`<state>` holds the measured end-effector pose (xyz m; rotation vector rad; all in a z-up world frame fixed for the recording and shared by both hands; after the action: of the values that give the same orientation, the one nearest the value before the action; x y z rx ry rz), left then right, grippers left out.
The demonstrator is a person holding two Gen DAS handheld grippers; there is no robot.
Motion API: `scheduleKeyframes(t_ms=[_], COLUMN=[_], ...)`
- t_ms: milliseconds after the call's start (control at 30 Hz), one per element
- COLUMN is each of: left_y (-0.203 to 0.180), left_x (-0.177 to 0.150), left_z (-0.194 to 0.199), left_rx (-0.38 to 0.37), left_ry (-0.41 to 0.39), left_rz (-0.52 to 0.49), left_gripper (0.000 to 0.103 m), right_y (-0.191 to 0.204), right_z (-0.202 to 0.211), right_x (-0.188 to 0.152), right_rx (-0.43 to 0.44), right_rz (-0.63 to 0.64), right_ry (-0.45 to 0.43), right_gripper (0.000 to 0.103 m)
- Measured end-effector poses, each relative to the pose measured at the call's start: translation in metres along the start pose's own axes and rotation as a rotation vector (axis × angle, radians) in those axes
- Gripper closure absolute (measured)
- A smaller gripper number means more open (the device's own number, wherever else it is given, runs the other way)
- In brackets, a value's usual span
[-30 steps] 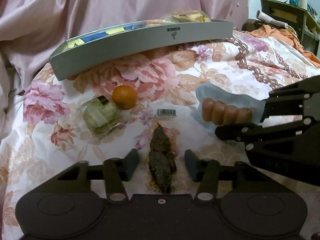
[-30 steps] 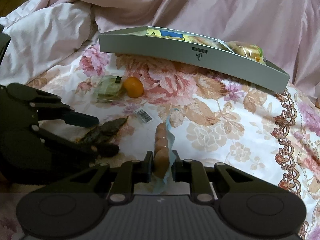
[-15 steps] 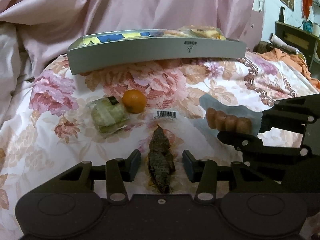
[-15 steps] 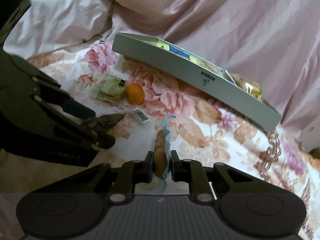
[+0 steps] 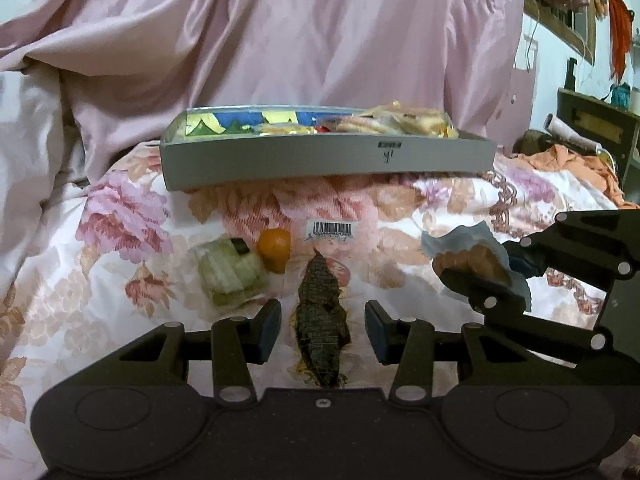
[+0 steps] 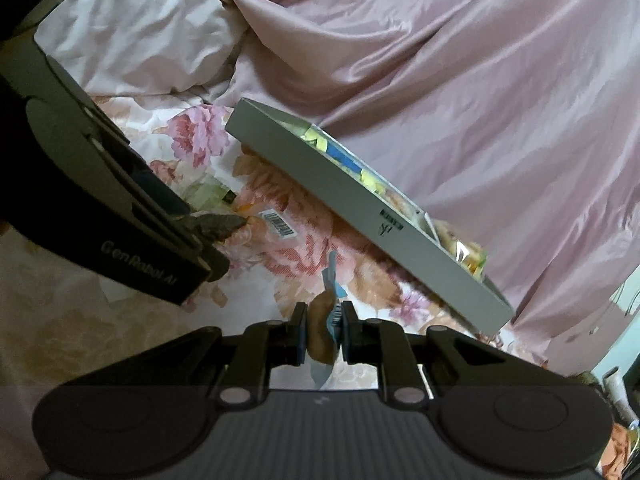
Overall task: Organize snacks
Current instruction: 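Lift the dark fish pack and sausage pack and carry them toward the grey tray, then lower both packs into the grey tray and open both tools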
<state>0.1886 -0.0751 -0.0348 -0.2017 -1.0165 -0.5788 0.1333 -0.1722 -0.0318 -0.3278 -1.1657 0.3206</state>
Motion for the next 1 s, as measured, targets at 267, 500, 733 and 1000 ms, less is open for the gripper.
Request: scheduleKeyframes(t_ms=[267,500,733,1000], left_y=[-0.001,-0.002,0.006,0.024], left_x=[0.011,0.027,0.049,0.089], left_z=[0.011,0.022,0.036,0.037], left_rx=[0.018,0.055,0.106,0.191], left_ry=[-0.064,-0.119,-0.160,-0.182], left_rz=[0.018,0.038,0.063,0.062], left_gripper=[0.055,0.055,0.055,0.055], right_y=[-0.004,-0.015,-0.035,-0.048], right_z=[0.011,0.018,0.013,-0.016], right_x=[0.008,0.015,0.039,0.062], right_rx=[-0.046,-0.097,-0.093,-0.037], right_rz=[0.011,0.007,-0.078,-0.132], right_ry=[-0.099,-0.174,-0.249,-0.372], right_gripper=[0.085,0.085,0.085,0.085])
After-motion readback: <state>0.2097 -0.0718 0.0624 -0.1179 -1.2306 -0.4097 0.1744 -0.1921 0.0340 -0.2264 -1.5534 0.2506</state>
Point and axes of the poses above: each gripper's, at about its wrist camera, not at the fingertips, and z roughly against the way its jaws point, y to its left, x to its top, the point moved 1 cm from there along -z, roughly the way its jaws point, and after that the axes turned 11 degrees about -z, right-handed, at the moved point
